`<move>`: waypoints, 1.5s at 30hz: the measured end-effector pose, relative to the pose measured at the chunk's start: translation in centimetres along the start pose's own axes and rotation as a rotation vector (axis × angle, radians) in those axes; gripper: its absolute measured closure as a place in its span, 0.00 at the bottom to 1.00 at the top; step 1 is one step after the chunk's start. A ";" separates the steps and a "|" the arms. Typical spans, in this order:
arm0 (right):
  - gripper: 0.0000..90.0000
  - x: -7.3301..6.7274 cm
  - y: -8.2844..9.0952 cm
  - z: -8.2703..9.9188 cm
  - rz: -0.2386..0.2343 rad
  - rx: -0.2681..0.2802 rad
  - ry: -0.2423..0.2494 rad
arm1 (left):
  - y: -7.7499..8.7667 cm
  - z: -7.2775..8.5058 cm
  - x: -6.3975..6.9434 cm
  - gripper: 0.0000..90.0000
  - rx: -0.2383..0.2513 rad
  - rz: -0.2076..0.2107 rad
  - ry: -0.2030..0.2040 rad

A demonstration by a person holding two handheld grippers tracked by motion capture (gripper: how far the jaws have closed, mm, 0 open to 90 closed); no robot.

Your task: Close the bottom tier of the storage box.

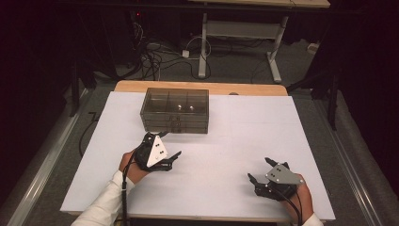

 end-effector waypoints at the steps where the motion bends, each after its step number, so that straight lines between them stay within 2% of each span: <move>1: 0.25 0.0 0.0 0.0 0.000 0.001 0.000 | 0.1 0.1 0.0 0.24 -0.003 -0.005 -0.003; 14: 0.25 -0.4 0.0 -0.1 -0.005 0.002 0.011 | 0.6 1.8 0.3 0.24 -0.022 -0.010 0.001; 25: 0.25 -0.5 -0.2 -0.1 -0.013 -0.006 0.009 | 0.9 4.3 0.6 0.24 -0.066 -0.008 0.012; 34: 0.25 -0.5 -0.3 -0.1 -0.013 -0.008 0.002 | 1.1 5.8 0.7 0.24 -0.085 0.013 0.049; 45: 0.25 -0.4 -0.3 0.0 -0.016 -0.005 0.008 | 2.3 8.1 0.9 0.23 -0.116 0.005 0.092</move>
Point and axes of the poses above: each handheld gripper's, and its own axes: y roughly backward along the jaws, z roughly out of its underside, x roughly to its right, the point moved 9 cm from there along -y, roughly forward along the jaws, and after that the axes turned 9 degrees about -x, right-handed, at the moved point
